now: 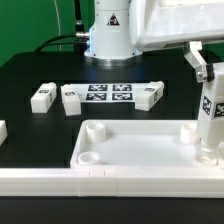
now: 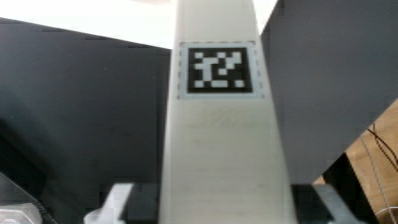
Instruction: Assemble desk
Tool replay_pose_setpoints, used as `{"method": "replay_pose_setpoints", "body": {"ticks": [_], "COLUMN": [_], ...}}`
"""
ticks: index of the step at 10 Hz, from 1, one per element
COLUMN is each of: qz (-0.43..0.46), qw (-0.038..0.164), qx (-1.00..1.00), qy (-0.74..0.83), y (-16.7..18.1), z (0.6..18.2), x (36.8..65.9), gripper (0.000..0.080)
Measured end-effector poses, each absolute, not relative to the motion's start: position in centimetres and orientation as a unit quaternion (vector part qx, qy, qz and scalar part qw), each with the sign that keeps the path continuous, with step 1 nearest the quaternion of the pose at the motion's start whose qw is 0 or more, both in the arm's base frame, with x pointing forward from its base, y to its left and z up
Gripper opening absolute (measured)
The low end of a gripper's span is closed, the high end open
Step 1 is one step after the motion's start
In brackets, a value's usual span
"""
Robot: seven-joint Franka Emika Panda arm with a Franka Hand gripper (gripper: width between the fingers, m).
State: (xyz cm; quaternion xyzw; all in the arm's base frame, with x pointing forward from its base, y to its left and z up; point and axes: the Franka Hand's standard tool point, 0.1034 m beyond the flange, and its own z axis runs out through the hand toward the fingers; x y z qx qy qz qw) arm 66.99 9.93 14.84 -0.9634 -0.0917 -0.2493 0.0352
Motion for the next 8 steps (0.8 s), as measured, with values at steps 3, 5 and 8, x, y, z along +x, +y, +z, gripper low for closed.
{"method": "replay_pose_setpoints", "body": {"ticks": [3, 5, 8], "qz": [-0.245, -0.246, -0.246], "qw": [0.034, 0.034, 0.034], "qx": [-0.965, -0.964, -0.964], "qy": [-0.092, -0.091, -0.092], "y": [9.60, 9.60, 9.69], "z": [14.21, 14.13, 13.94], "x": [66.93, 67.01, 67.11], "gripper": [0.0290, 0.0290, 0.0290]}}
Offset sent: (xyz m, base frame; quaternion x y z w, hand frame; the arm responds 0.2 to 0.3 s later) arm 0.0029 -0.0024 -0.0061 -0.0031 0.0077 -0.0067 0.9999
